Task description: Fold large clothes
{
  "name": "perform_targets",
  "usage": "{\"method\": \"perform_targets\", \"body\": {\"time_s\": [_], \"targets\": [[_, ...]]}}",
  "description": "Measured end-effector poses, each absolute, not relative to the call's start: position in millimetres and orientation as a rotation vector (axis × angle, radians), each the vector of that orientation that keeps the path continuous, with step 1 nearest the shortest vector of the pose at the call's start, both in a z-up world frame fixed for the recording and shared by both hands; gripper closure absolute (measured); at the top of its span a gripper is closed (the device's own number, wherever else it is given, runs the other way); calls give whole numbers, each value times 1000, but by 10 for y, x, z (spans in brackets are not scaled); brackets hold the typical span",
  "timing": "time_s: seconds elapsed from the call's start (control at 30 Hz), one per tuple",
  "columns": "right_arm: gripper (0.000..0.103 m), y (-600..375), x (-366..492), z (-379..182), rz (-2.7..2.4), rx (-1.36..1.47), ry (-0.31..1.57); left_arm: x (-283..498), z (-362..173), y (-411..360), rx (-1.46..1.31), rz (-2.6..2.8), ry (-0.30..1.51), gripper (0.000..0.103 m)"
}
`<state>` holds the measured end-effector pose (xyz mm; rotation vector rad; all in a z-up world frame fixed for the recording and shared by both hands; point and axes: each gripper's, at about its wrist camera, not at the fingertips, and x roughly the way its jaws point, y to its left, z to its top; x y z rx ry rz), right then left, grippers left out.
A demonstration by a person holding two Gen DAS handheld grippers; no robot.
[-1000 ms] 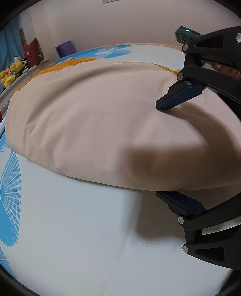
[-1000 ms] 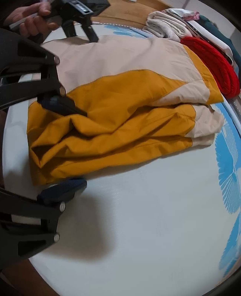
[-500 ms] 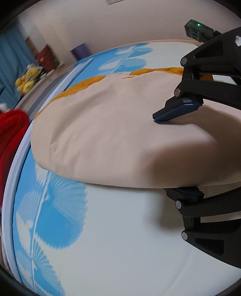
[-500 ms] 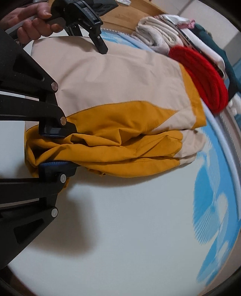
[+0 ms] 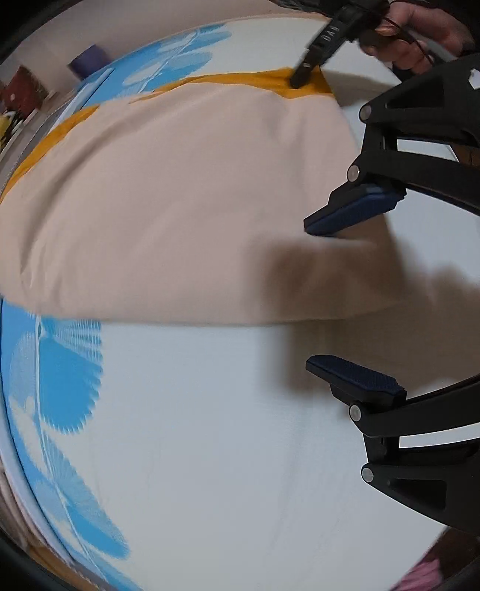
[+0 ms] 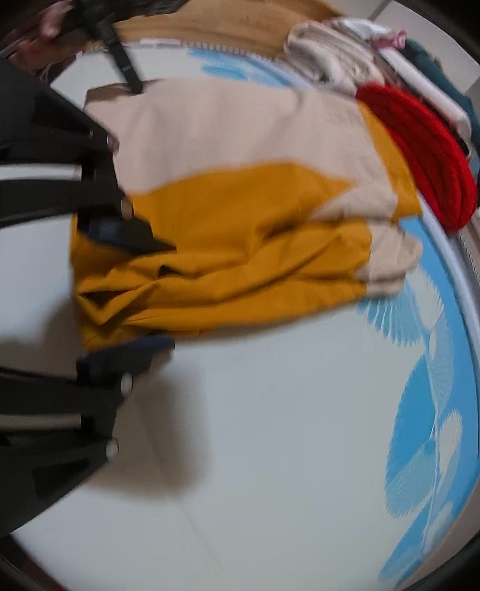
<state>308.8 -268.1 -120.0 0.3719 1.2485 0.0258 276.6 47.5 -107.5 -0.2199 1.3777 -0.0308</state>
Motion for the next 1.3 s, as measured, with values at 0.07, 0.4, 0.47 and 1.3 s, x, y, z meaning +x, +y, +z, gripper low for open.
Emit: {"method": "perform_targets", "body": {"time_s": [0.07,0.4,0.47,1.3], "targets": [[36,-2733,3034,-1244,-22,324,1341,2557,-898,336,-60,-3,1335,35],[30,-2735,1746,387,-78,54,746,838,187,-115,13,12,882,1],[18,-2650,1349,628,-71,35,630,617,305,-204,-22,13,843,1],[13,-2210,534,446,-23,-32,691,272,205,-362,-87,8,828,1]]}}
